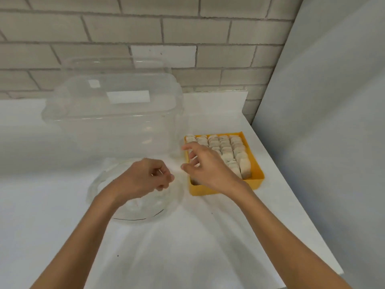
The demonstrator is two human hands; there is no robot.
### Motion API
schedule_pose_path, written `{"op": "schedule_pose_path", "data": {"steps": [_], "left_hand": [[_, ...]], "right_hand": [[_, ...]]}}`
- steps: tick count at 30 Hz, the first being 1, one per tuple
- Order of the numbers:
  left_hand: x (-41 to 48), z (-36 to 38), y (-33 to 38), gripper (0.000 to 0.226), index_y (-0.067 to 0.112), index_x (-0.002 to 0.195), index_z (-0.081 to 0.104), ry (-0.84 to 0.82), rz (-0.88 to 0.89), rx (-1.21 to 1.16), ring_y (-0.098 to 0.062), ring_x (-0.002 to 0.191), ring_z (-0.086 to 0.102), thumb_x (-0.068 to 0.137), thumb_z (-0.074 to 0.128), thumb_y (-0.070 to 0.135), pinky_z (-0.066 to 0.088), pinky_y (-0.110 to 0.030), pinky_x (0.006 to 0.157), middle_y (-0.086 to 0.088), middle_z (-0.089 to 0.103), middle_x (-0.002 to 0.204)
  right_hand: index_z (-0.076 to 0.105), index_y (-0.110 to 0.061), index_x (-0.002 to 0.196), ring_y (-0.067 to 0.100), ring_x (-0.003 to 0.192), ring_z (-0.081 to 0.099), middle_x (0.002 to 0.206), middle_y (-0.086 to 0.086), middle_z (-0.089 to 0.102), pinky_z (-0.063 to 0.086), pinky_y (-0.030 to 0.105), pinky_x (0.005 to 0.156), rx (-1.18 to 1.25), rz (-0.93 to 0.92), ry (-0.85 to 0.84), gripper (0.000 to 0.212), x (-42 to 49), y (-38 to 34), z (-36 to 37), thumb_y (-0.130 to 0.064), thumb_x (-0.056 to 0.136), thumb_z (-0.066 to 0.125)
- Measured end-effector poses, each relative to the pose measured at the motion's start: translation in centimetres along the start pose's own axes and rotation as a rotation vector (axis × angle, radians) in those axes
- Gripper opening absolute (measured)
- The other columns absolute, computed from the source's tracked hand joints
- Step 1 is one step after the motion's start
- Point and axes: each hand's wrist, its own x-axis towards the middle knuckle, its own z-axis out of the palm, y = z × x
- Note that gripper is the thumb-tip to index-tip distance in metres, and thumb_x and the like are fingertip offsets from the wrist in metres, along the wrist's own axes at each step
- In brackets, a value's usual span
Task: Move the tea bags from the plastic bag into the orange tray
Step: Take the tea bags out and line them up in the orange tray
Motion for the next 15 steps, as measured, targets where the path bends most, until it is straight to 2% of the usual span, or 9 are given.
{"op": "schedule_pose_path", "data": {"steps": [3,5,7,9,11,13,15], "left_hand": [[0.1,-0.8,-4.0,0.010,0.015,0.084,0.067,-0.065,-0.115,0.127,-0.014,0.072,0.066,0.089,0.058,0.017,0.051,-0.030,0.066,0.000,0.072,0.077],[1.4,-0.1,-6.5,0.012,0.015,0.087,0.064,0.019,-0.146,0.242,-0.020,0.073,0.064,0.089,0.053,0.012,0.050,-0.028,0.058,-0.003,0.069,0.083],[2.5,0.8,-8.3,0.015,0.017,0.091,0.060,0.138,-0.137,0.301,-0.022,0.077,0.063,0.090,0.049,0.008,0.048,-0.026,0.056,-0.005,0.064,0.095],[3.3,1.6,-9.3,0.014,0.016,0.095,0.059,0.186,-0.100,0.284,-0.022,0.080,0.062,0.087,0.053,0.006,0.050,-0.029,0.061,-0.007,0.061,0.100],[3.6,2.2,-9.5,0.020,0.014,0.100,0.058,0.169,-0.068,0.271,-0.021,0.086,0.060,0.082,0.063,0.009,0.048,-0.029,0.069,-0.007,0.059,0.102],[3.5,2.4,-9.5,0.031,0.015,0.107,0.056,0.145,-0.047,0.289,-0.023,0.093,0.058,0.080,0.069,0.020,0.047,-0.030,0.078,-0.005,0.054,0.106],[3.3,2.5,-9.5,0.043,0.017,0.115,0.053,0.114,-0.036,0.291,-0.024,0.095,0.055,0.079,0.072,0.032,0.046,-0.031,0.082,-0.004,0.047,0.109]], "right_hand": [[0.029,-0.021,0.143,0.022,0.113,0.048,0.125,0.010,0.046,0.038,0.026,0.088,-0.013,0.034,-0.101,0.062,0.7,-1.5,3.9,-0.024,0.091,0.061],[0.019,-0.019,0.147,0.028,0.125,0.040,0.132,0.014,0.040,0.038,0.033,0.097,-0.058,0.094,-0.117,0.069,1.2,-2.0,6.0,-0.021,0.091,0.059],[0.012,-0.018,0.149,0.034,0.126,0.038,0.134,0.017,0.037,0.040,0.042,0.100,-0.117,0.176,-0.125,0.077,1.7,-2.2,7.7,-0.022,0.089,0.061],[0.009,-0.017,0.148,0.037,0.121,0.043,0.129,0.018,0.042,0.043,0.044,0.095,-0.165,0.249,-0.139,0.083,2.2,-2.2,8.9,-0.025,0.087,0.065],[0.010,-0.017,0.146,0.035,0.111,0.052,0.121,0.018,0.050,0.047,0.039,0.084,-0.166,0.298,-0.148,0.084,2.5,-2.2,9.5,-0.022,0.085,0.066],[0.014,-0.015,0.146,0.034,0.106,0.056,0.118,0.018,0.054,0.046,0.033,0.076,-0.164,0.326,-0.143,0.079,2.9,-2.1,9.7,-0.012,0.085,0.064],[0.020,-0.014,0.145,0.032,0.109,0.056,0.122,0.017,0.055,0.043,0.029,0.075,-0.163,0.338,-0.131,0.071,3.1,-2.0,9.8,-0.002,0.085,0.057]]}}
